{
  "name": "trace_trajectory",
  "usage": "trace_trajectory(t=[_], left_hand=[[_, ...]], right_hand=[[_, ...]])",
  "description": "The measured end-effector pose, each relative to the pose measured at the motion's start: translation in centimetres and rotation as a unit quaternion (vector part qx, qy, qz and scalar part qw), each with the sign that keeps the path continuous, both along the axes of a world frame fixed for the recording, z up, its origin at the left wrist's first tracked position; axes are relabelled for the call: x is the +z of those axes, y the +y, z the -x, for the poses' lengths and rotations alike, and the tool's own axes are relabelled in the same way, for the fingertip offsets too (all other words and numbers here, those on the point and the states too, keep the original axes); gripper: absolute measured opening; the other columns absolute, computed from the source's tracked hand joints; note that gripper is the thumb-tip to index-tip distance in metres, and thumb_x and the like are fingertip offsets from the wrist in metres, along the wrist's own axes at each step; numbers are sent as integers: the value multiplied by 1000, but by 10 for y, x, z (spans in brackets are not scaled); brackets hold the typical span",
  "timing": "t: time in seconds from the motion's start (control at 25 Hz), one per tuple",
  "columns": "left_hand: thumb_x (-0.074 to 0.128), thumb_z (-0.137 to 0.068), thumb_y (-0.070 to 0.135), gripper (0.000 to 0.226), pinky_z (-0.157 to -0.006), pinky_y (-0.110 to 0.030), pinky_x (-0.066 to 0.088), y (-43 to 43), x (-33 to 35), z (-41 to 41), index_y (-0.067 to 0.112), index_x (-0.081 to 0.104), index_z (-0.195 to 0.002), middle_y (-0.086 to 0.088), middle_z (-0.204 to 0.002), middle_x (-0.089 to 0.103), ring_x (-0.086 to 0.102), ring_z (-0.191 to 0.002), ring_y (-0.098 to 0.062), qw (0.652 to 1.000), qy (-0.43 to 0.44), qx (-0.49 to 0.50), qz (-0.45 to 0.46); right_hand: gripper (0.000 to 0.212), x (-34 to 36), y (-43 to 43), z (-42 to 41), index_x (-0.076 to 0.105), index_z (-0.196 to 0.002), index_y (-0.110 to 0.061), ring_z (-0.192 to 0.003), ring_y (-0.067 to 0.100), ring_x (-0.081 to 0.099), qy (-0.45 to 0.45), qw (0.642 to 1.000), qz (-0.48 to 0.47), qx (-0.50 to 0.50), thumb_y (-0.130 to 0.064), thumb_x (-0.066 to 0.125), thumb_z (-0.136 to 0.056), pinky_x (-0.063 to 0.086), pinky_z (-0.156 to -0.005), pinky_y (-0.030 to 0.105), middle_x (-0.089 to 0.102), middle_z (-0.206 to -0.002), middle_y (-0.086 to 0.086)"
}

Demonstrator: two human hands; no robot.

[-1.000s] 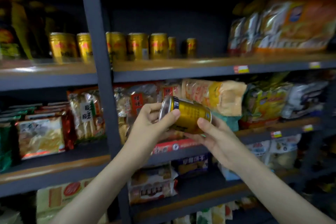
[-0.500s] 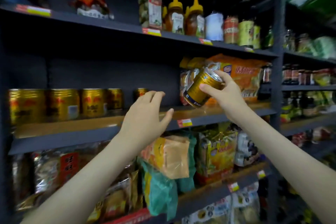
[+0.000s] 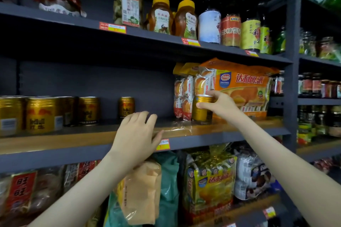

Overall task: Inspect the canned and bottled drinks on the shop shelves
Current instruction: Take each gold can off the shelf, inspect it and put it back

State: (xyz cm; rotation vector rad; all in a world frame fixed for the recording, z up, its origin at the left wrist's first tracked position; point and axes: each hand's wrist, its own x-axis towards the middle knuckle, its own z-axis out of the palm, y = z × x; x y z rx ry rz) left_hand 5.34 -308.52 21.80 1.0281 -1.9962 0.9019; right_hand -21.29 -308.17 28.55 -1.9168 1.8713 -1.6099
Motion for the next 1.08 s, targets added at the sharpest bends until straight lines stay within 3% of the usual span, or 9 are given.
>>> trace_trajectory(t=[0.16,0.28,0.4,0.52,0.68,0.88,1.08], left_hand=[[37,-88,45,53,-75,-41,54,2,-2,-3,6,68,-103,-13,-96,69,68,-86,-32,1000,-10,2,-10],[39,-88,46,53,-82,-42,54,13,3,-21,6,67,-107,-15,-104,68,67,-92,-34,1000,-3,3,7],[40,-89,45,53,-91,-43,51,25,9,-70,5,66,-113,-16,-113,66,64,-102,-34,998,34,36,40],[44,-90,41,50,-94,-46,48,34,11,-142,3,62,-118,-20,-121,62,60,-109,-37,991,68,96,63],[43,-92,41,53,-94,-48,47,39,6,-232,0,60,-122,-24,-123,60,58,-111,-41,977,80,179,79],[35,-94,48,60,-106,-53,37,29,-2,-270,5,58,-129,-22,-130,58,55,-121,-38,979,61,181,68],[35,-93,48,60,-107,-53,35,23,-5,-271,7,58,-129,-21,-128,59,55,-121,-37,984,73,148,60]], right_hand=[[72,-4,2,-1,46,-139,-18,-130,23,43,34,999,-41,9,-43,76,-77,39,-98,34,45,-144,4],[78,4,8,-12,34,-146,-17,-137,28,34,128,987,-88,-52,-52,65,-83,36,-105,41,34,-152,8],[84,11,19,-66,21,-151,-14,-143,32,21,174,981,12,-89,-53,58,-87,26,-114,47,20,-156,12],[78,4,29,-161,23,-150,-17,-140,30,28,206,973,100,36,-43,62,-88,27,-114,40,28,-151,10],[79,-9,25,-289,13,-152,-30,-137,25,33,271,941,69,192,-44,60,-90,34,-106,35,25,-153,5],[91,-4,-7,-363,6,-153,-28,-116,27,55,222,952,-46,206,-52,63,-85,45,-82,28,32,-153,13],[90,-6,-4,-365,26,-149,-18,-120,24,52,146,973,-3,180,-34,78,-77,45,-92,30,49,-139,9]])
